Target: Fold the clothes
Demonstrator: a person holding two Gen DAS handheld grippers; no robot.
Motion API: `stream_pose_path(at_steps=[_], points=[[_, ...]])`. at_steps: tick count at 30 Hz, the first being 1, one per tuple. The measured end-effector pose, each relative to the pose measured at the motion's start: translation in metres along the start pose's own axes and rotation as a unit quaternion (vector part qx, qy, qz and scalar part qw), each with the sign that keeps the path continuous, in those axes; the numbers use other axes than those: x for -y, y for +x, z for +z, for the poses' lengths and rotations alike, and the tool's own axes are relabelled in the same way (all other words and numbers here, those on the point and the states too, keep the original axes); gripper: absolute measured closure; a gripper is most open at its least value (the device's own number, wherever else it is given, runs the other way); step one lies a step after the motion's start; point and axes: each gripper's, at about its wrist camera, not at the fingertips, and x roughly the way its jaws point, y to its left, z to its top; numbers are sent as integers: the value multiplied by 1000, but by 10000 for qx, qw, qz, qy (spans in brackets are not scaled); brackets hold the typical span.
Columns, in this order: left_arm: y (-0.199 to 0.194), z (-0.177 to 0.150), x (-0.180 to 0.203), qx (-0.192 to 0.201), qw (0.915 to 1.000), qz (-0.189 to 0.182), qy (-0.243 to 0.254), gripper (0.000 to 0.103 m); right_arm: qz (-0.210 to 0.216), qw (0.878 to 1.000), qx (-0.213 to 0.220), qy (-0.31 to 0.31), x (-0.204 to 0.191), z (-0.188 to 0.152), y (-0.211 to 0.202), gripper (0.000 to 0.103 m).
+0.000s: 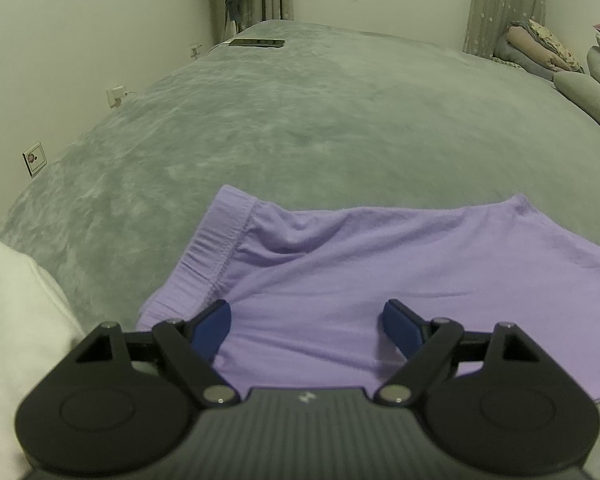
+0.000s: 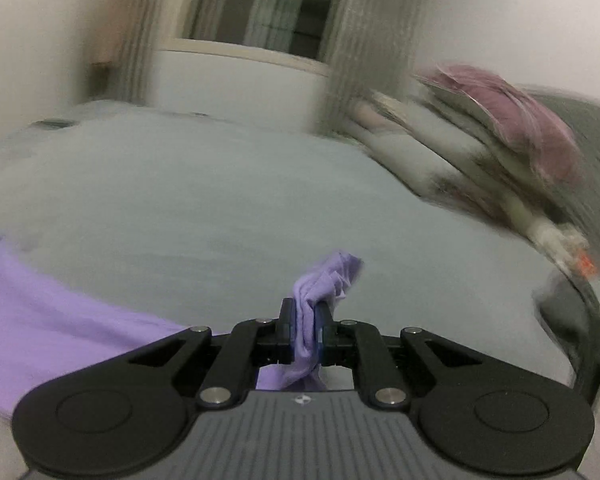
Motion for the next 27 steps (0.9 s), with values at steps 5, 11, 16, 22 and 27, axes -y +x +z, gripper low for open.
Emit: stream_pose_path(at_steps=[5,11,16,22,27], points=[[-1,1,-3,11,10000,-45,-55,20,994,9891,-136,-1079,-77,-9,-1,90],[-1,3,-3,18,9999,-77,-105,20,2011,9679,-231,-1491,-90,-16,-8,59],[-2,3,-1,25,9999,-69,-71,20,1975,9769,-267,-766,-59,-17,-14,52],[-6,3,0,80,9999,-110,-75,20,2133,9537,-340,-2092,-87,-39,-13,69],[-9,2,5,118,9998,-168,8,20,1841,9529,-246,-2399,-91,-42,-1,77]])
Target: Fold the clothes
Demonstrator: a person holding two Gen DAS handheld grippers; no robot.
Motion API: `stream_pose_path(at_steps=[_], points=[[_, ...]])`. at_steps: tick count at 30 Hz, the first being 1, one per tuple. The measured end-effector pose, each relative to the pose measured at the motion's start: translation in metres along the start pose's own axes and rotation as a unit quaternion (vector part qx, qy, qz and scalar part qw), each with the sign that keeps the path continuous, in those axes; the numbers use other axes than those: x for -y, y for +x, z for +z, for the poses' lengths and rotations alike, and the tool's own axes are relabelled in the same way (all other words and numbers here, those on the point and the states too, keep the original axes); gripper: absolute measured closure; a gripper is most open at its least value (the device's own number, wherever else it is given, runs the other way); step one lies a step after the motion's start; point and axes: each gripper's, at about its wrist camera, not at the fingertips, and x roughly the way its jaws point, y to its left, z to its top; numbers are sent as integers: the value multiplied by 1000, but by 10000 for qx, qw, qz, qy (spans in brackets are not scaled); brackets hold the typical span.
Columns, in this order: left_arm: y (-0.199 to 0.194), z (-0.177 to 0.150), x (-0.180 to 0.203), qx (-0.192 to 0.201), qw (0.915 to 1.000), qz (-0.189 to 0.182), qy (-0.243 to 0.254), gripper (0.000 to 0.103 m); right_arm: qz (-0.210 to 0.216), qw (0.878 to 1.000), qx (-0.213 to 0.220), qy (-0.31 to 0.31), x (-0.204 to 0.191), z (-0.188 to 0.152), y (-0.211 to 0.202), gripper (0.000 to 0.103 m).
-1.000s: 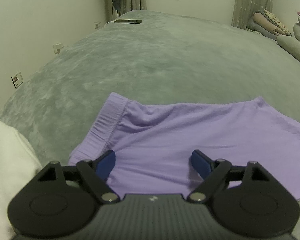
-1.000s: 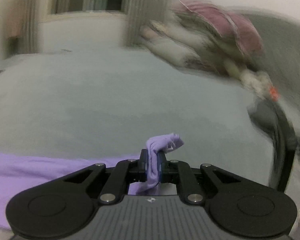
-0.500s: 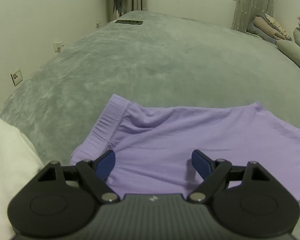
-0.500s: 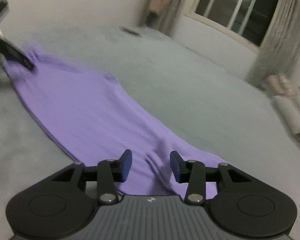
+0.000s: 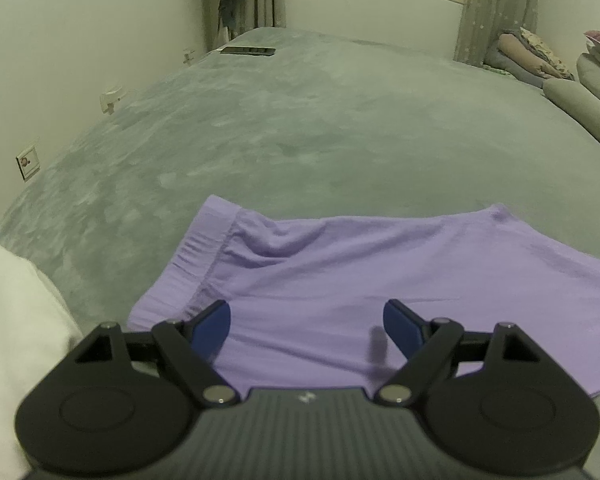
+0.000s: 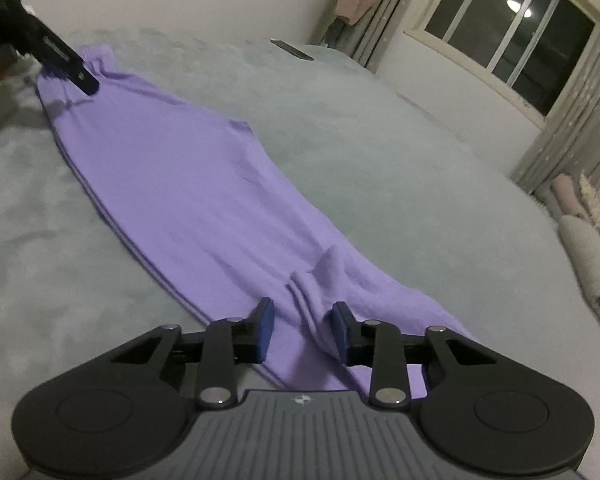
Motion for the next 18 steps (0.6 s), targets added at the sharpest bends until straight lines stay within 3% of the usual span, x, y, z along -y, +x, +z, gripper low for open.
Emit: stream_pose_path(at_steps=[7,15,18], points=[[-7,-1,5,61,9999,-49,82,20,-125,9999,-88,49,6,2,-6,97],[-8,-5,12,71,9998,-36,192,20,15,9862,260,1634,39,11,-20,99],[-9,-7,13,75,9997,-21,228,20,360,9691,665,2348,56,12,-32,99]])
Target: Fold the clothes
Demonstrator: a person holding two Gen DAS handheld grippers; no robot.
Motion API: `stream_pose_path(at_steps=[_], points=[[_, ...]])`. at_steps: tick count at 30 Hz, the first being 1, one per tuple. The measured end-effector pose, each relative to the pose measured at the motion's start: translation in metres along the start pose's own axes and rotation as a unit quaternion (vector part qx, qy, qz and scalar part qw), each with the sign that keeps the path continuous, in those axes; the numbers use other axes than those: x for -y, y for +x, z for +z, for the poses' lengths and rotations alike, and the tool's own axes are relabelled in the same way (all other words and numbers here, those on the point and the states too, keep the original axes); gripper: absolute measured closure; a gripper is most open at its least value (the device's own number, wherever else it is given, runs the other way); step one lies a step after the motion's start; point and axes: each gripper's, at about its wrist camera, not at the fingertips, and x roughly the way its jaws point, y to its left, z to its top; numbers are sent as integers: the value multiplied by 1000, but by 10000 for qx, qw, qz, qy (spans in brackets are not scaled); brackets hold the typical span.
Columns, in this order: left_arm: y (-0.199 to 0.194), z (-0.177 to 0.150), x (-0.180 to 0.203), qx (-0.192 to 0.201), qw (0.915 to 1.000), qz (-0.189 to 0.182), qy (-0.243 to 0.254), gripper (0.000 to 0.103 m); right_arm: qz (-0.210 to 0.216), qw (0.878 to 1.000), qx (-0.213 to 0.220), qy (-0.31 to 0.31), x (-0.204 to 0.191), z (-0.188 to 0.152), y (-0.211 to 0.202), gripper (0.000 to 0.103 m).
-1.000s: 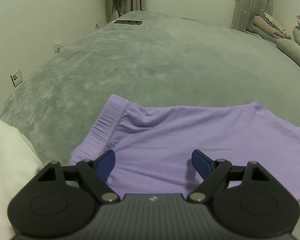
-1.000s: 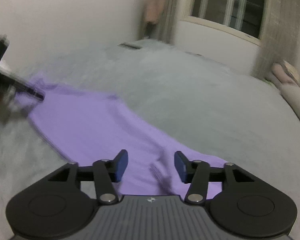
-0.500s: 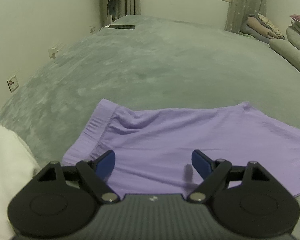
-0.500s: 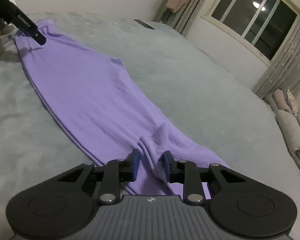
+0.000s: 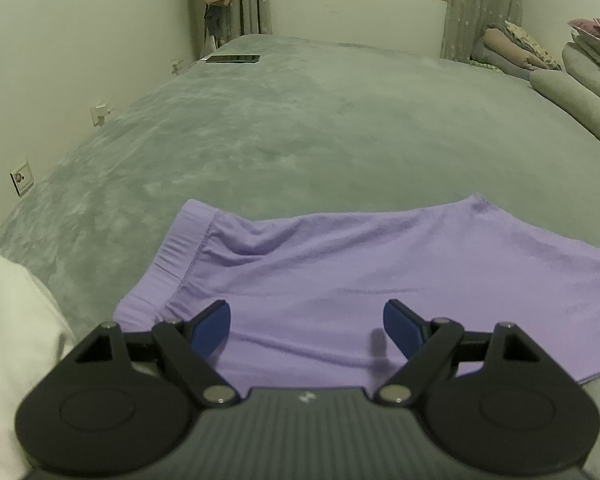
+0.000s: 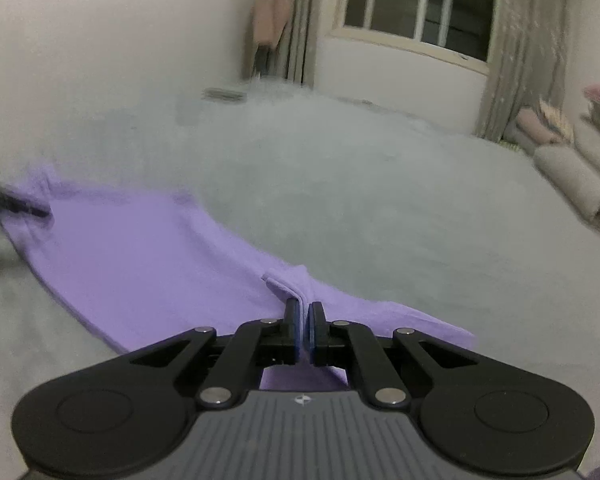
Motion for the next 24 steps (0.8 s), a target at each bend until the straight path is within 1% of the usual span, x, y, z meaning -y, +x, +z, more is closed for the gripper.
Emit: stream_pose_path(at_steps=[2,4,6,10,13,16,20,24], points=[[0,0,1,5,10000,8,28,20,242,9974,215,650,15,4,-7,99],[0,-1,4,17,10000,8,68,20,506,9890,364,1342,31,5,-11,99],[-2,-1,7,37,9999,-10,113,20,739,9784,395,1892,44,3,-13,99],[-8,-4,15,95,9997,-82,199,19,1044,9645,415,2391,58,3,-15,98],[-8,-6,20,107,9995,-64,274,19,1302,9496,528,2801,69,3,-18,98],[-8,-8,23,98,9994,-45,333,19,1386,9484,473,2811,73,2,-21,98],[-10,-9,27,118,9991,-50,398,19,1427,9604,120,2392,62,4,-14,98],[-13,-11,30,139,9989,-94,447,19,1302,9750,-170,1793,48,3,-12,98]])
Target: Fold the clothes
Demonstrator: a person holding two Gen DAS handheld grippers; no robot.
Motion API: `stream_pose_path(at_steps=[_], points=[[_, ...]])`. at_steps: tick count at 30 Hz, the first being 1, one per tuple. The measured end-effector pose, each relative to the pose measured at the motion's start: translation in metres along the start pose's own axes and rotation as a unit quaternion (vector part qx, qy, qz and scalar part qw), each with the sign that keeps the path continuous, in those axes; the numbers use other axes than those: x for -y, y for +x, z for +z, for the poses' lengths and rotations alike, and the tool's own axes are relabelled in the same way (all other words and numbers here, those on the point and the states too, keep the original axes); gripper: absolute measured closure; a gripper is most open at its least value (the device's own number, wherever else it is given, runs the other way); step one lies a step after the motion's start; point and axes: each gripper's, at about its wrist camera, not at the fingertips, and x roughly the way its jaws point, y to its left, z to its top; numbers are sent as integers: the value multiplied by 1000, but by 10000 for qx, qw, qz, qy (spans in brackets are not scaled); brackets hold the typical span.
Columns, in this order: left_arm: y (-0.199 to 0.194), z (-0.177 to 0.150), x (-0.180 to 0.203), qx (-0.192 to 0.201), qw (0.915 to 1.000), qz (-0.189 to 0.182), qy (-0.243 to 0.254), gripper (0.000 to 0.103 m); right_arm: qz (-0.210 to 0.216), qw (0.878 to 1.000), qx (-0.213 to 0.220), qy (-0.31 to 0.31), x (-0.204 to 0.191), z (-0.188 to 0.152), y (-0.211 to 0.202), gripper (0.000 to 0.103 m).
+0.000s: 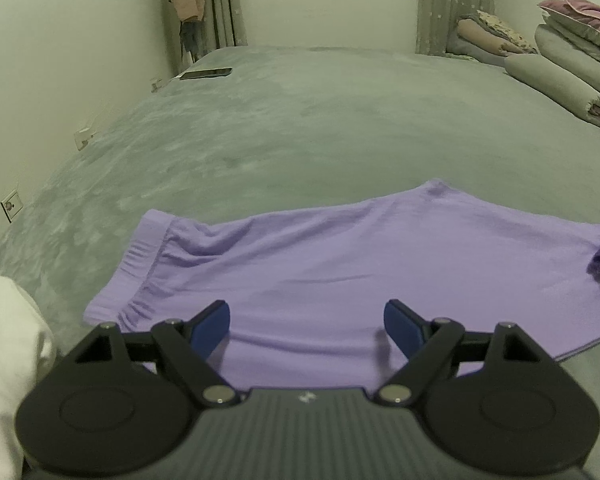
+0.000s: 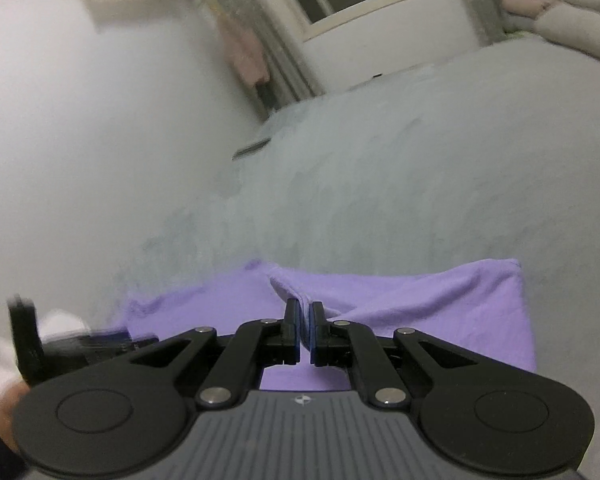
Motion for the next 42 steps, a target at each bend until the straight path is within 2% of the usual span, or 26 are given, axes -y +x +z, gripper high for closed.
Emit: stream_pose_path(at_steps=[7,9,11,13,19,23,26,28,29,30,31,33,35,38,40,42], points=[[-5,-3,4,2,10000,-48,23,19,-585,9935,-402,-887,-15,-15,18,94],[-6,-3,3,8,10000,-43,13,19,-837,9876,-417,-1261,-19,-18,20,84],[-8,-4,4,15,10000,-71,-2,19,-1188,9781,-349,-1672,-22,-21,19,67],[-9,-4,4,15,9999,-122,-19,19,-1359,9711,-316,-1938,-22,-25,17,66],[-12,-6,11,-8,9993,-365,-45,19,-1070,9575,-405,-2648,-38,-35,21,64],[-16,-7,16,5,9987,-508,-32,18,-1083,9599,-518,-2534,-36,-35,25,61],[-17,-7,20,-23,9975,-695,-144,18,-868,9829,-460,-1557,-14,-24,20,61],[-16,-7,24,-53,9965,-805,-212,18,-622,9935,-444,-845,1,-18,20,61],[-15,-8,26,-72,9959,-864,-242,18,-657,9934,-482,-803,2,-19,24,66],[-15,-8,27,-88,9952,-930,-279,18,-729,9905,-521,-1047,-4,-22,29,75],[-16,-9,27,-86,9943,-1005,-340,18,-801,9862,-558,-1334,-11,-26,34,91],[-18,-10,27,-81,9922,-1154,-463,18,-893,9768,-501,-1883,-30,-30,37,95],[-21,-10,24,-88,9872,-1432,-695,18,-923,9682,-223,-2313,-47,-31,28,97],[-26,-8,24,-250,9666,-2208,-1277,18,-824,9592,27,-2704,-64,-32,16,97],[-26,-6,33,-375,9524,-2598,-1548,17,-744,9557,-161,-2845,-69,-36,20,97],[-26,-5,42,-492,9390,-2901,-1779,17,-844,9435,-407,-3177,-73,-46,29,97]])
